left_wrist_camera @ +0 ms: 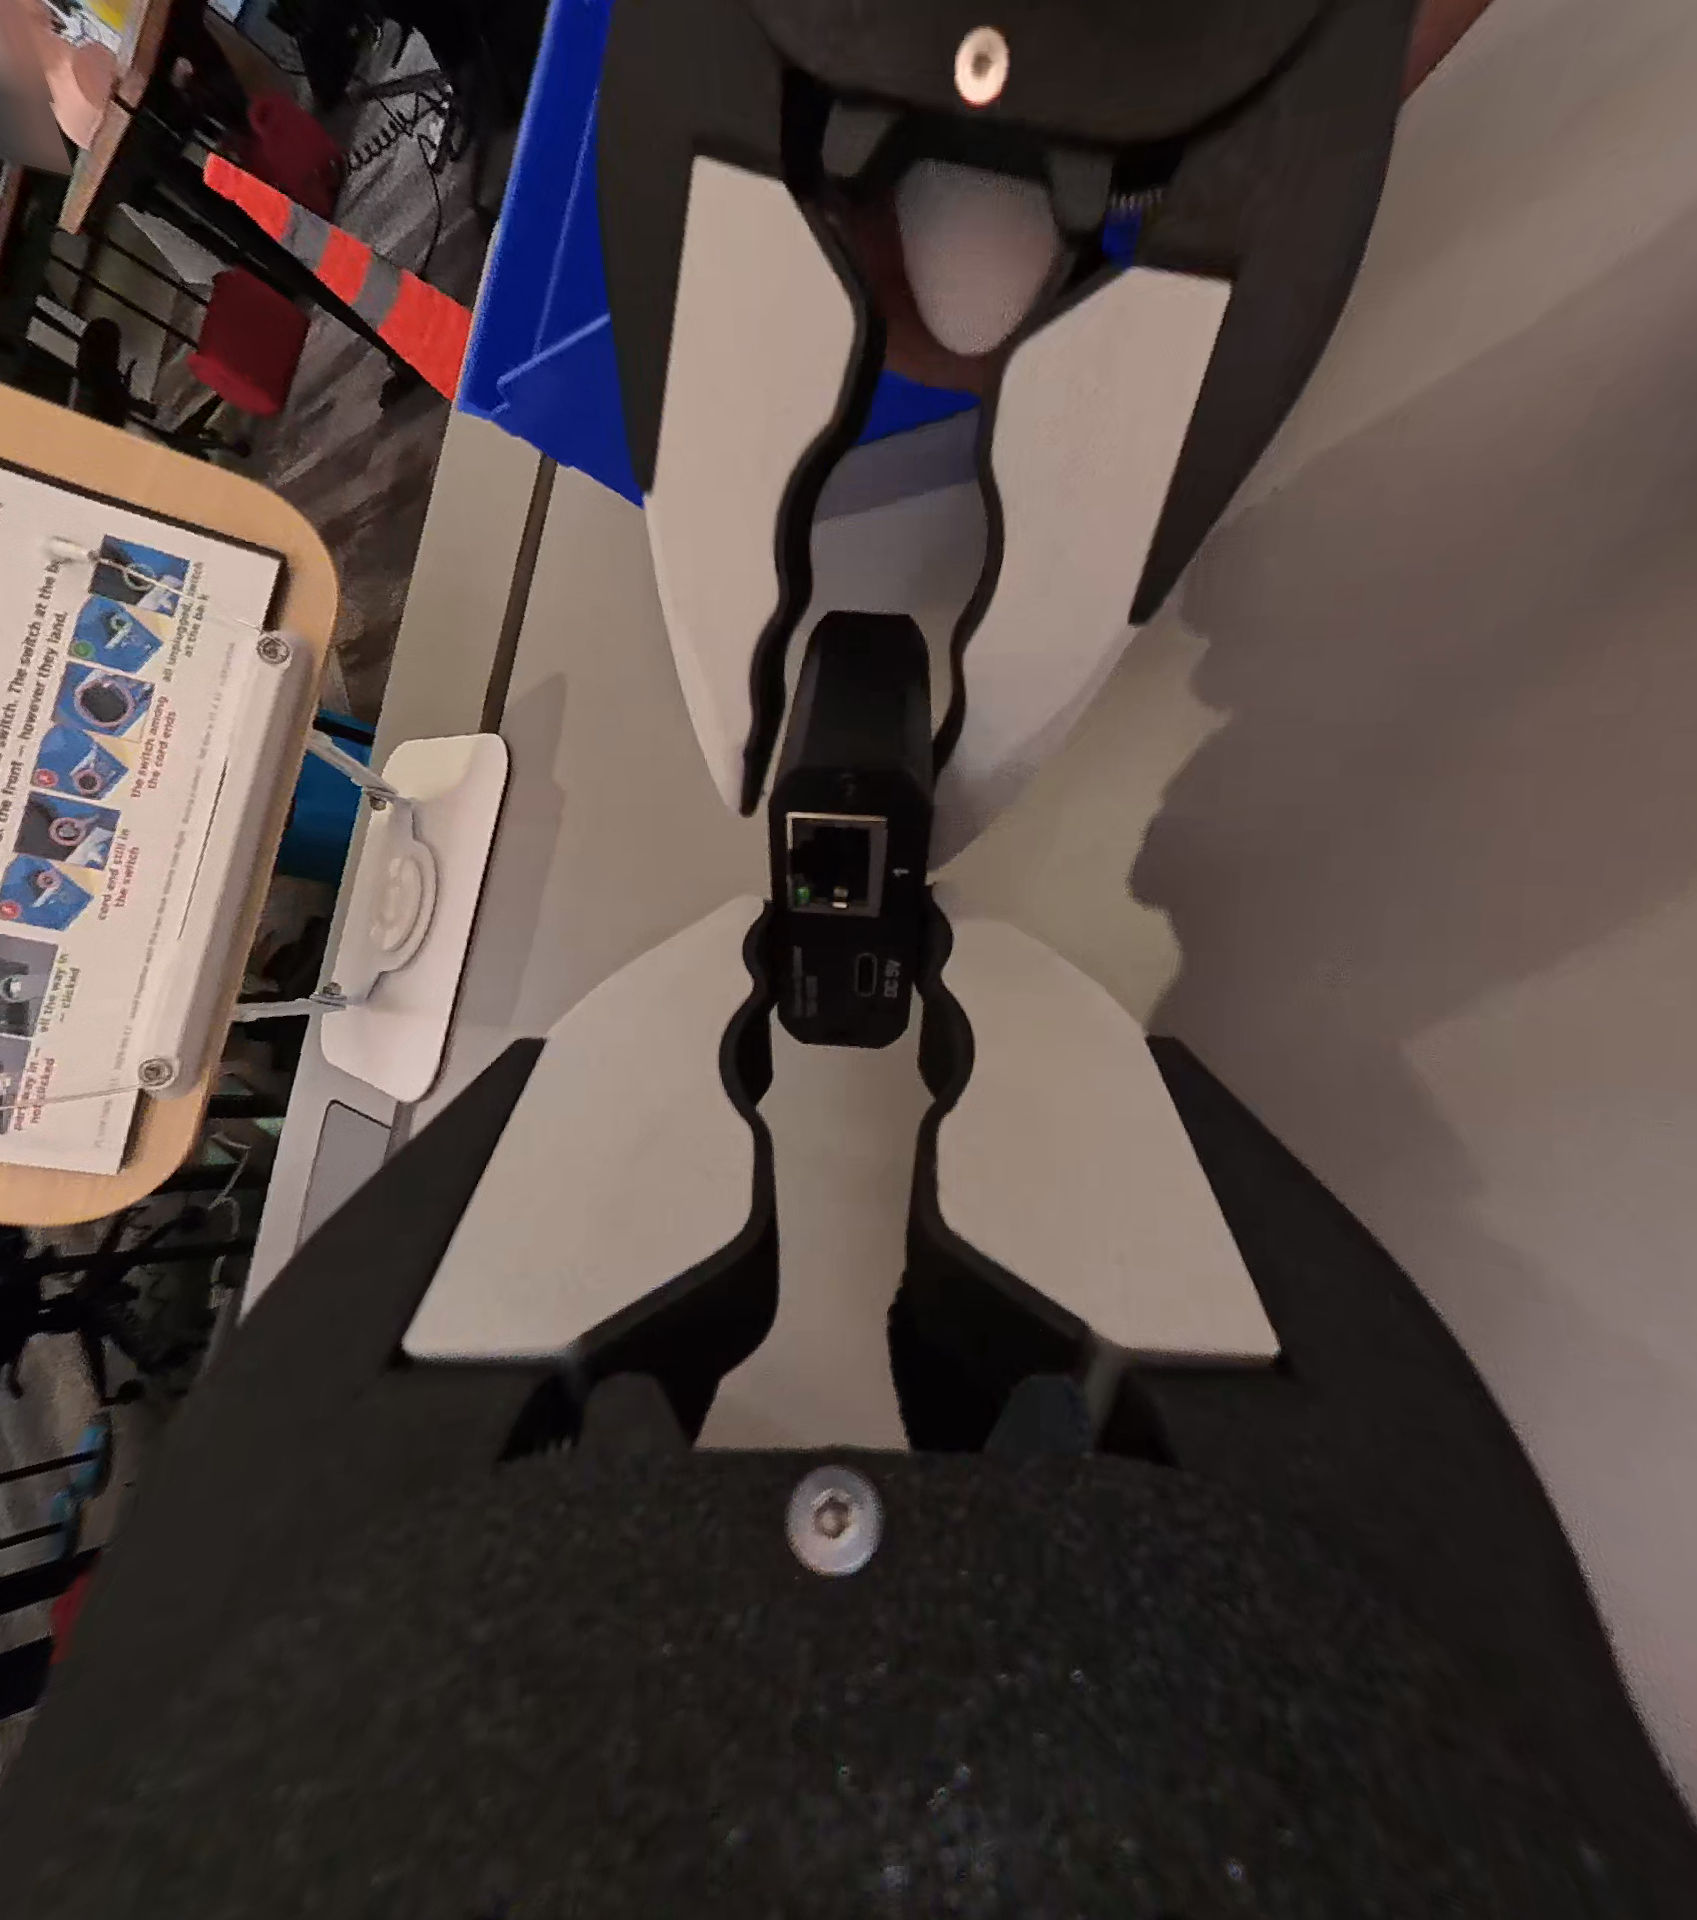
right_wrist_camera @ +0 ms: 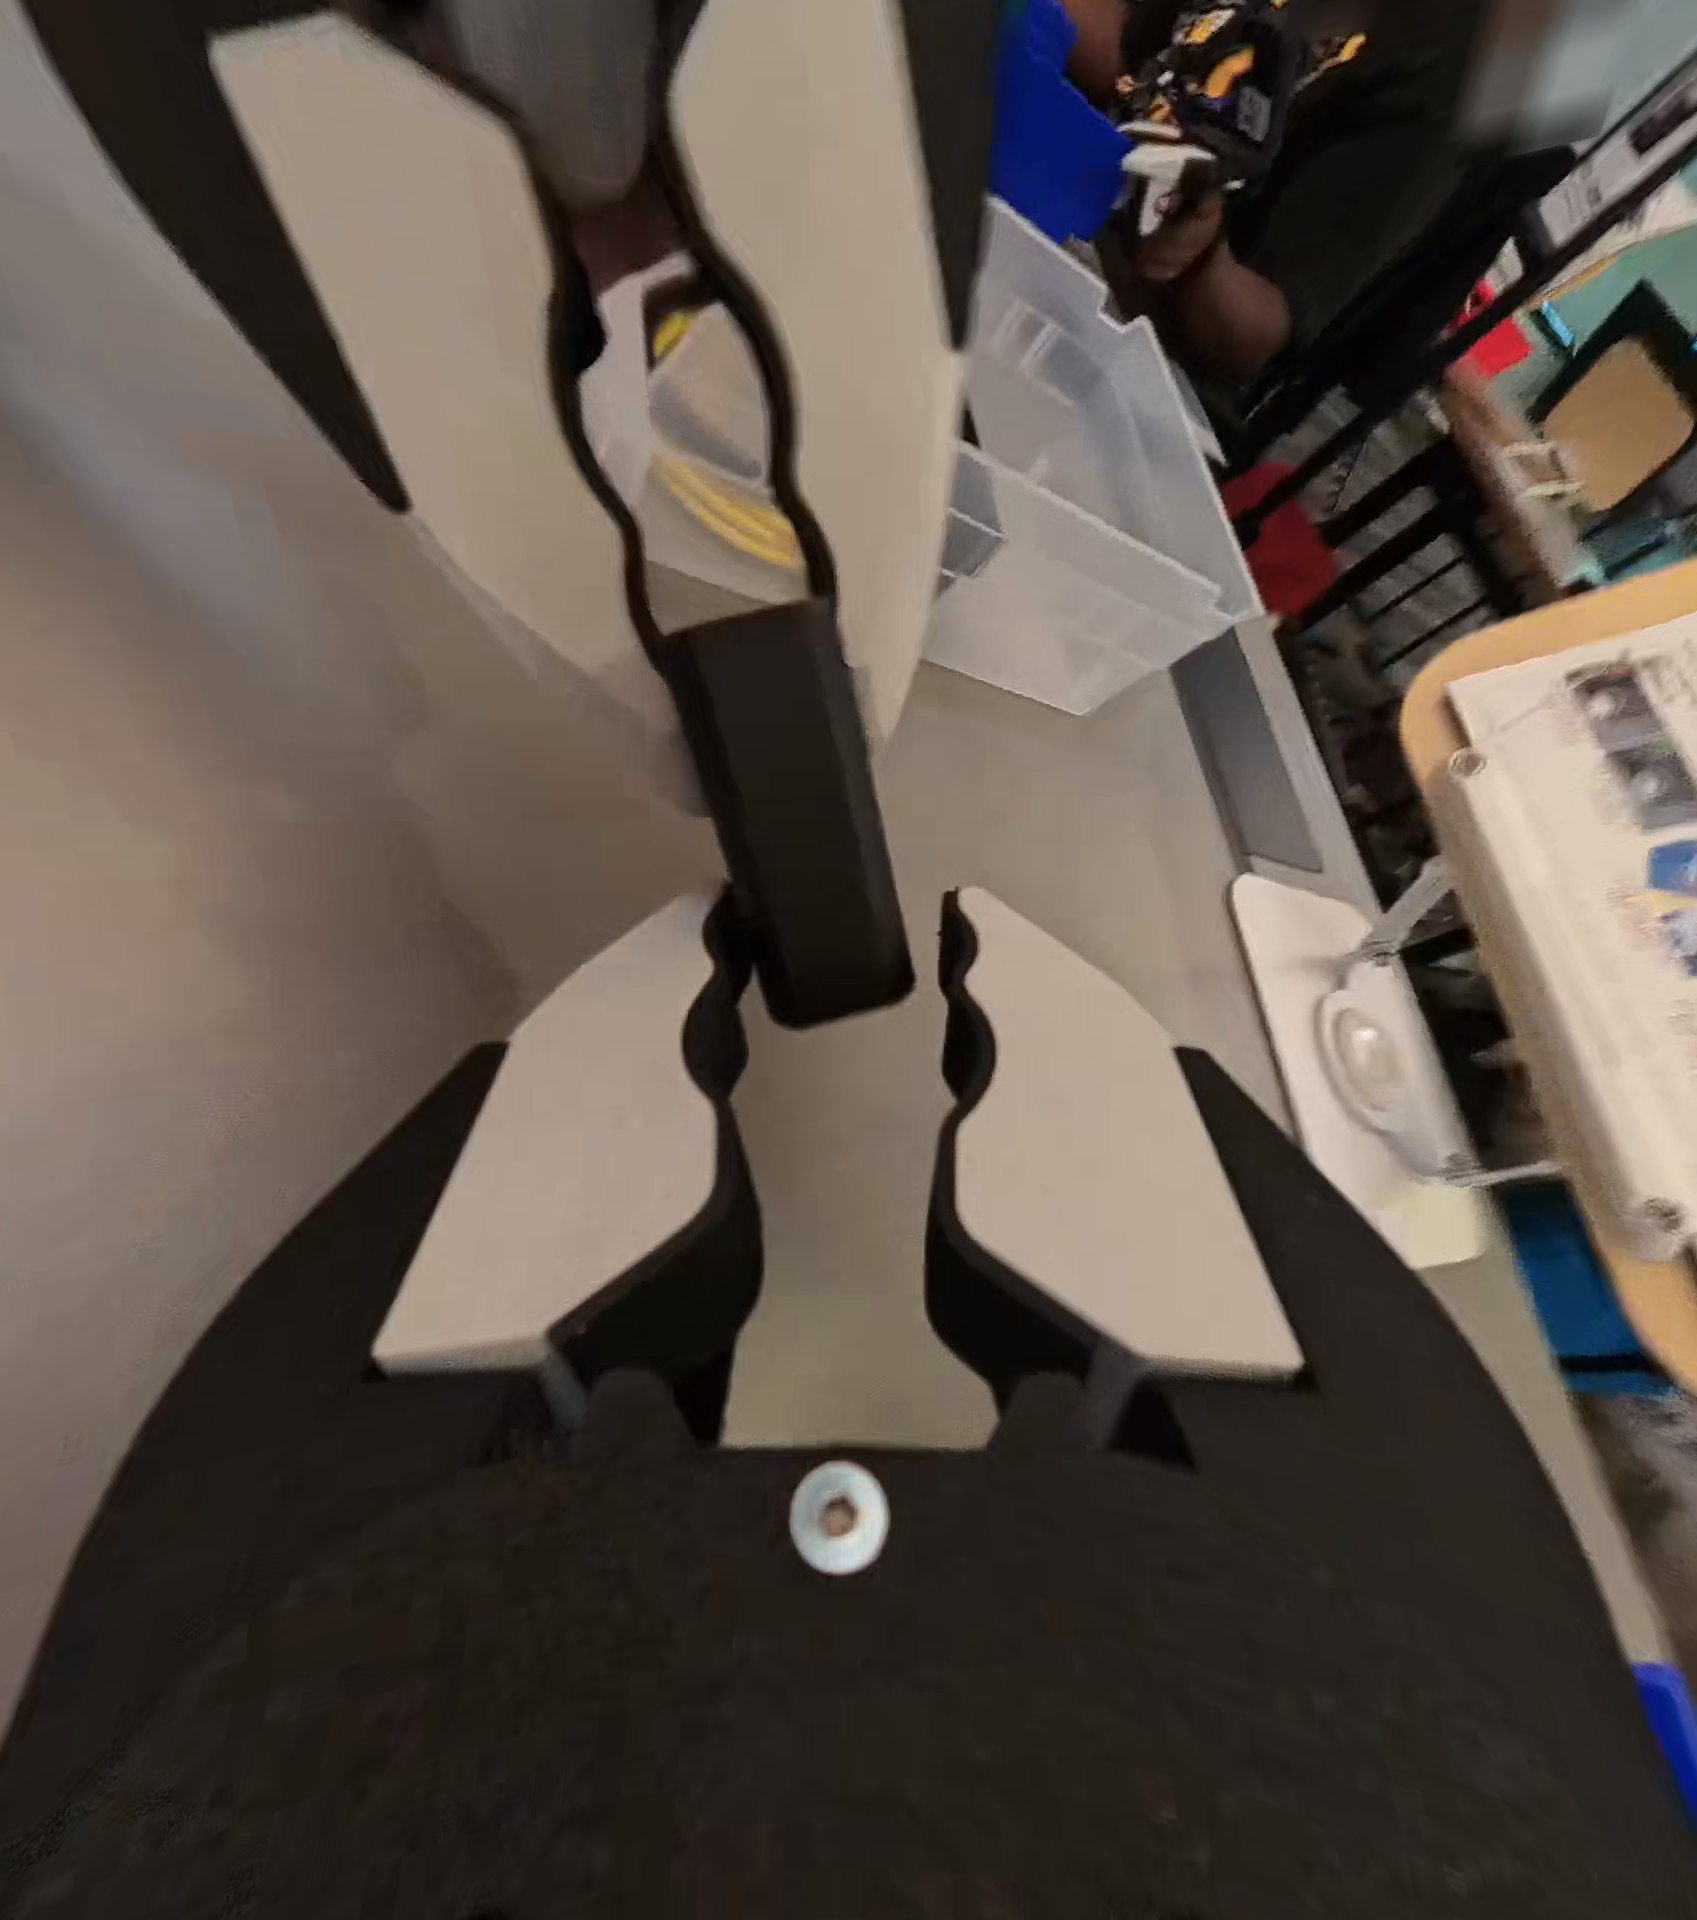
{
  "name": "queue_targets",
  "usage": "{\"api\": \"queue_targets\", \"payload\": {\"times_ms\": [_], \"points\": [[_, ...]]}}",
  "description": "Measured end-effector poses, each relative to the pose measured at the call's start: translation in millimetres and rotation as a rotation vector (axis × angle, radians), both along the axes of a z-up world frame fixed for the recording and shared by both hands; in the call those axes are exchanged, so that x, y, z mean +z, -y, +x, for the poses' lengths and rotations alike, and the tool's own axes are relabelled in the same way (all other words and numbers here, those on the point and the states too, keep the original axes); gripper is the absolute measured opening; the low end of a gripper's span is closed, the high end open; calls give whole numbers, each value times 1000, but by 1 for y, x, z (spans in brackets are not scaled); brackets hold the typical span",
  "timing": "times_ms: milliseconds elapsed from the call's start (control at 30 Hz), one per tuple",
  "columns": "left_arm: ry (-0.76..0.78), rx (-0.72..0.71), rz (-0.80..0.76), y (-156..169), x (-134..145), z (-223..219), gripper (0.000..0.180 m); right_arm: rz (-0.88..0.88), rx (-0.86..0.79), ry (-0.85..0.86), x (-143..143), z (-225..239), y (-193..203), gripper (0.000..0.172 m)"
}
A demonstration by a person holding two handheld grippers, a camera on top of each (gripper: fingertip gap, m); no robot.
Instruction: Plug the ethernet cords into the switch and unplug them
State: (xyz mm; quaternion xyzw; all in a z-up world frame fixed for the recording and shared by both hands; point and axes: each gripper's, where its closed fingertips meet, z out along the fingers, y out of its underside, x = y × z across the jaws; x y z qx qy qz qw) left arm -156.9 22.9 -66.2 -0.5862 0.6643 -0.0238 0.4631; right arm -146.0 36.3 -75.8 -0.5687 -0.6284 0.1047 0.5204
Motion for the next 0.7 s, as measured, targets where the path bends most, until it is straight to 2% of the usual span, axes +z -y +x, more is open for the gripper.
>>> {"api": "queue_targets", "payload": {"times_ms": [100, 200, 300, 500, 600, 700], "points": [[-50, 6, 32, 1, -6, 6, 24, 111, 1, 98, -8, 1, 0, 29], [-53, -16, 17, 8, -9, 20, 24, 135, 20, 188, -18, 0, 4, 29], [-134, -8, 76, 7, -16, 22, 24, 169, -4, 271, -28, 2, 2, 27], [-53, 2, 25, 9, -15, 23, 25, 137, 42, 232, -27, 1, 4, 26], [88, 52, -103, 13, -10, 9, 28, 171, 79, 186, -23, -1, 1, 26], [356, 142, -406, 27, -10, -15, 44, 176, 99, 122, -13, 1, -5, 26]]}}
